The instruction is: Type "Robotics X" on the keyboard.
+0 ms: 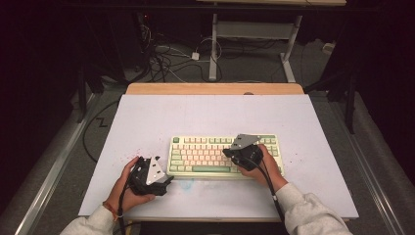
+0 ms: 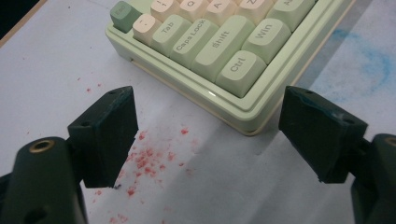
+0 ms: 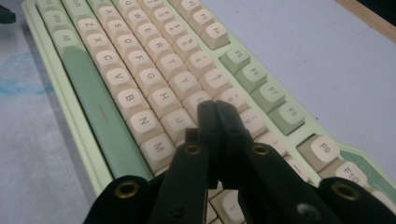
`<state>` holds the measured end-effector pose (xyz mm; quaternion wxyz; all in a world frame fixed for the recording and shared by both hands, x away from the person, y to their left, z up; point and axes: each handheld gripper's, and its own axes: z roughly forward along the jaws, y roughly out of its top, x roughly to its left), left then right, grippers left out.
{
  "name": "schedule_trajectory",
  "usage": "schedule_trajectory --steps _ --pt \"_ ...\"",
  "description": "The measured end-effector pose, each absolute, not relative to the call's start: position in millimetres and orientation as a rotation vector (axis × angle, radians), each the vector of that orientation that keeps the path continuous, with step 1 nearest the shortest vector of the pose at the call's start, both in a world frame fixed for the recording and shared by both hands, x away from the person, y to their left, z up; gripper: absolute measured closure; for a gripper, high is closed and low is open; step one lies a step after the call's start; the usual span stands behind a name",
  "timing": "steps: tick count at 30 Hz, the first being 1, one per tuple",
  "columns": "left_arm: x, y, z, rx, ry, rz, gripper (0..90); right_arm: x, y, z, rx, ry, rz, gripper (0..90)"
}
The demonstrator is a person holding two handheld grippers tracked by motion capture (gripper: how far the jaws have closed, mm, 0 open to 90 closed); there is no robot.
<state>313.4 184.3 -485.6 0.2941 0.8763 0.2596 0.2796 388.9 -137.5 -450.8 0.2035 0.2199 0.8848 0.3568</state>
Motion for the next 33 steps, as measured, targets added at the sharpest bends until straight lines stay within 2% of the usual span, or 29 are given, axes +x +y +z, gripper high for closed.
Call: schedule_trajectory --steps 10,24,30,33 --pt "314 182 -488 2.354 0.677 0.731 18.6 405 -128 -457 0.653 2.465 0.966 90.0" --pt "314 182 -488 2.351 0.677 0.714 18.6 402 -129 -452 0.664 2.461 0.972 90.0" --pt "314 181 -488 2.357 0.68 0.706 18.6 399 -136 -445 0.676 2.415 1.037 86.3" --pt "314 181 -488 2.356 0.682 0.704 18.6 398 -139 -441 0.674 2.394 1.063 81.1"
